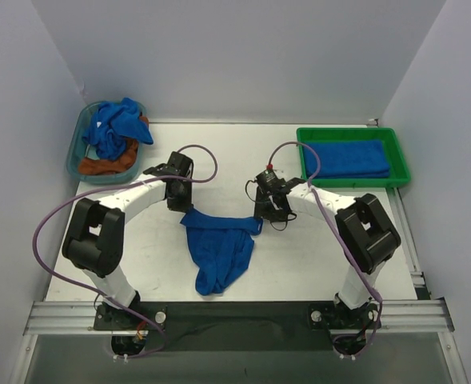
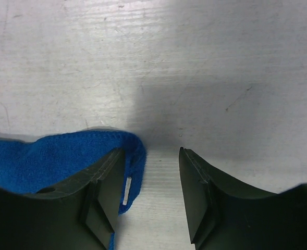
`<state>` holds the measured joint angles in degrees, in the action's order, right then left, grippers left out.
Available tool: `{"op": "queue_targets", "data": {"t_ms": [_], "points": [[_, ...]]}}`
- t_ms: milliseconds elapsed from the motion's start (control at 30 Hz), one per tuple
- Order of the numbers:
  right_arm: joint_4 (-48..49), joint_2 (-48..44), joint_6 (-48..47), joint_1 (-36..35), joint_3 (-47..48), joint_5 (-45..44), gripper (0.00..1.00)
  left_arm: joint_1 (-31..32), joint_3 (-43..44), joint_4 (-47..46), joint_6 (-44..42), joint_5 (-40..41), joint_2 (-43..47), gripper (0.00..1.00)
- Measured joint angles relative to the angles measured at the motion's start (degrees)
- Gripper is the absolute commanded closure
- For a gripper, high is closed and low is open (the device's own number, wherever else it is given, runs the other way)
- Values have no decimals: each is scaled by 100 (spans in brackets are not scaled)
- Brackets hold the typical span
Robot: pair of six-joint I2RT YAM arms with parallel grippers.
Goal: Fold and stack the towels
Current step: Flatten out the crumpled towel
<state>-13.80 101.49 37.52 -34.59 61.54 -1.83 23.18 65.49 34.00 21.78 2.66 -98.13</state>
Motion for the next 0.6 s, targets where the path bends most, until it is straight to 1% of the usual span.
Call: {"op": "queue_targets", "data": {"t_ms": [100,267,367,533,600], "points": [[-13,55,24,0,0,-116,60,0,0,0,0,0,22,100],[-7,142,46,-26,17,-186,65,0,0,2,-2,4,50,100],[-11,160,42,-81,28,-247,70,0,0,0,-2,4,63,100],[9,170,44,-129,31,-258,71,0,0,7,-39,57,76,100],[11,175,46,-140,28,-273,75,-7,0,11,-81,146,98,100]]}}
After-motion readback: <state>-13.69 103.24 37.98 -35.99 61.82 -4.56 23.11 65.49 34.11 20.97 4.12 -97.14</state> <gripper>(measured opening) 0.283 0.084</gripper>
